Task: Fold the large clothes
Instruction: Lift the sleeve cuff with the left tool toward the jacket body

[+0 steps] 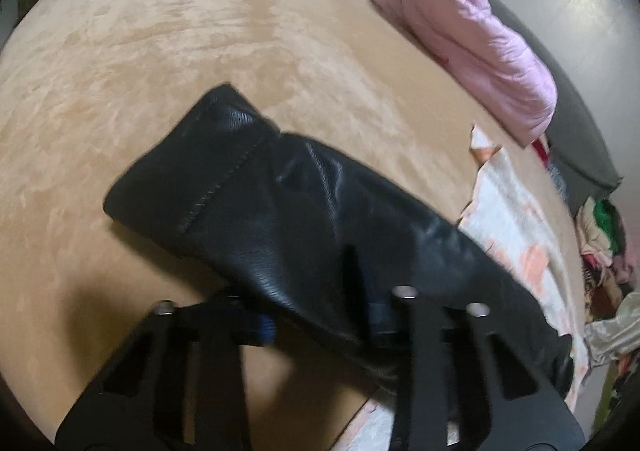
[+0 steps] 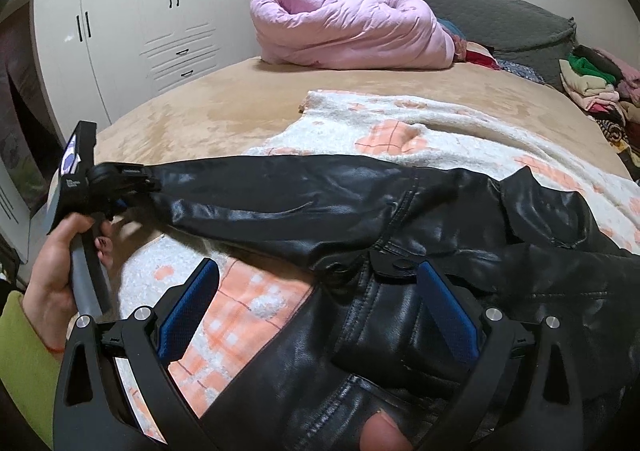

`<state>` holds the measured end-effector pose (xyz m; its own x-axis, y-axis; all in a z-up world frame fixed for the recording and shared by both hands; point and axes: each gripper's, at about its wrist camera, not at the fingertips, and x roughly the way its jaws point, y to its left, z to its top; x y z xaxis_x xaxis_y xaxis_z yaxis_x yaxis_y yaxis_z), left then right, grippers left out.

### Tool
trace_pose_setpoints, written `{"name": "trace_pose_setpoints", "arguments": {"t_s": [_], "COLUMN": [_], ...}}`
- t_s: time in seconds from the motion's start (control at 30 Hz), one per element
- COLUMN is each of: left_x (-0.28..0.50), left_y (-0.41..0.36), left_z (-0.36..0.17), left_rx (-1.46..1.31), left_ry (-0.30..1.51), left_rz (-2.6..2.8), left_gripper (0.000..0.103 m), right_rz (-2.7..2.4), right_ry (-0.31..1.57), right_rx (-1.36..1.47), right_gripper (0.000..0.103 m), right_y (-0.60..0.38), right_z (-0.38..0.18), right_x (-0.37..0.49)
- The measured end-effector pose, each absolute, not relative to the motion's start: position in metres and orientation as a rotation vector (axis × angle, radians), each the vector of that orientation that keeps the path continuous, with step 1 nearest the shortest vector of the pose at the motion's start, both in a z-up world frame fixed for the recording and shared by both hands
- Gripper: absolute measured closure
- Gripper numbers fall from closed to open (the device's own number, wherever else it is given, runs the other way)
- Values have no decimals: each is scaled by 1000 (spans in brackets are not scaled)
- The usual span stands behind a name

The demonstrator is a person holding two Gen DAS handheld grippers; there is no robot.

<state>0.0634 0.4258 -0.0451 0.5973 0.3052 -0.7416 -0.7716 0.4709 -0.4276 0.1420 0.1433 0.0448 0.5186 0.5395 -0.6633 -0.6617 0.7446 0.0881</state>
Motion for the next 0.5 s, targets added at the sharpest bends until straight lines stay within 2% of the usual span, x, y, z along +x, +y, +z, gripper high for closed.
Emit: {"name": "trace_pose_setpoints", "arguments": {"t_s": [0.07,0.17,0.3,0.5], "left_x": [62,54,46,46], "left_y": [419,408,382,335], "left_z": [-32,-7,37,81], "left_rx": [-796,-774,-695,-529], "left_ry": [606,525,411,332], "left_rz": [720,678,592,535], "left_gripper": [95,101,103,103], "right_rz": [716,705,687,631], "right_ry": [731,739,750,729], "right_rx": [-173,-132,-95,-55], "right_gripper": [4,4,4,4], "right_y": [139,129,112,81], "right_z": [44,45,47,54], "right_x": [143,144,146,147]}}
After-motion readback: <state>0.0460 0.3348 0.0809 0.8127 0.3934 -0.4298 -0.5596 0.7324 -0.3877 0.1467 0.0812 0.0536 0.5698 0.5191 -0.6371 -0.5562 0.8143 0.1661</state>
